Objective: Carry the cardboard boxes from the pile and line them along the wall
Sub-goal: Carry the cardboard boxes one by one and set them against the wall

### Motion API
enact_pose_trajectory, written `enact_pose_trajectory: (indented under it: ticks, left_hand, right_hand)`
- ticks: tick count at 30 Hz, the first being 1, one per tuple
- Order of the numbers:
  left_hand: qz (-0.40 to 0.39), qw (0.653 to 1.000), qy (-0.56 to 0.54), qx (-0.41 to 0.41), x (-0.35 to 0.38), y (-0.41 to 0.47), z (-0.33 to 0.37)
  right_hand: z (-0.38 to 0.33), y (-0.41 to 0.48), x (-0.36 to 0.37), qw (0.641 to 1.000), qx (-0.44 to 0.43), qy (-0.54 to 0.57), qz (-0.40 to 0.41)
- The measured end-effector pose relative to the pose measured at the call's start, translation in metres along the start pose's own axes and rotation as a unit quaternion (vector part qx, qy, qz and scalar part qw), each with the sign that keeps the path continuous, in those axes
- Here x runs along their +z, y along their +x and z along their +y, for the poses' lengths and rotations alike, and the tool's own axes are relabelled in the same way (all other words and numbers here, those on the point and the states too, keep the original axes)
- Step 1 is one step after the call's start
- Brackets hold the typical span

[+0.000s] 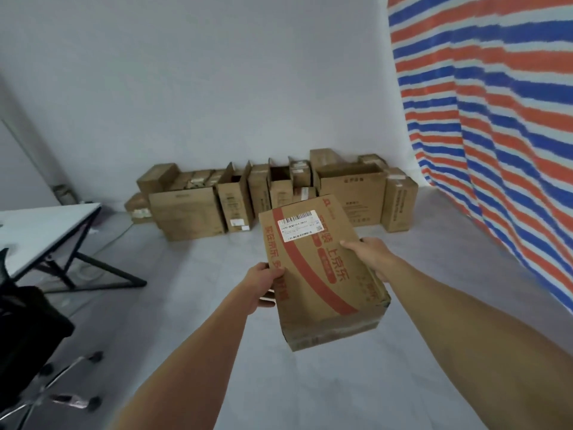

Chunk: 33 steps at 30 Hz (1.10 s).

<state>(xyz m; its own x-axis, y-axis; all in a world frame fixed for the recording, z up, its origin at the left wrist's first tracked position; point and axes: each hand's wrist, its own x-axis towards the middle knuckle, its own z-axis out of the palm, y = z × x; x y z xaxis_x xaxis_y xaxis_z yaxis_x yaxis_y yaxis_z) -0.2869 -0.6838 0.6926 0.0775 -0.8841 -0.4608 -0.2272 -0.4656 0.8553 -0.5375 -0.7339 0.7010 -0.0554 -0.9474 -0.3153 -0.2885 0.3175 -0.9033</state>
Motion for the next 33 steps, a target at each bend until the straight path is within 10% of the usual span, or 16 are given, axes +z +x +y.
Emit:
enact_pose_trajectory:
  ticks: [21, 33]
  left_hand:
    - [0.078, 0.995, -0.057, 0.001, -0.174, 0.454, 0.21]
    - [0.159, 0.981, -0.104, -0.036, -0.382, 0.681, 0.247]
  right_hand:
    - [-0.222, 0.508, 0.133, 0.985, 0.052, 0.079, -0.141]
    - [-0.343, 0.755, 0.356, 0.972, 0.065, 0.012, -0.224]
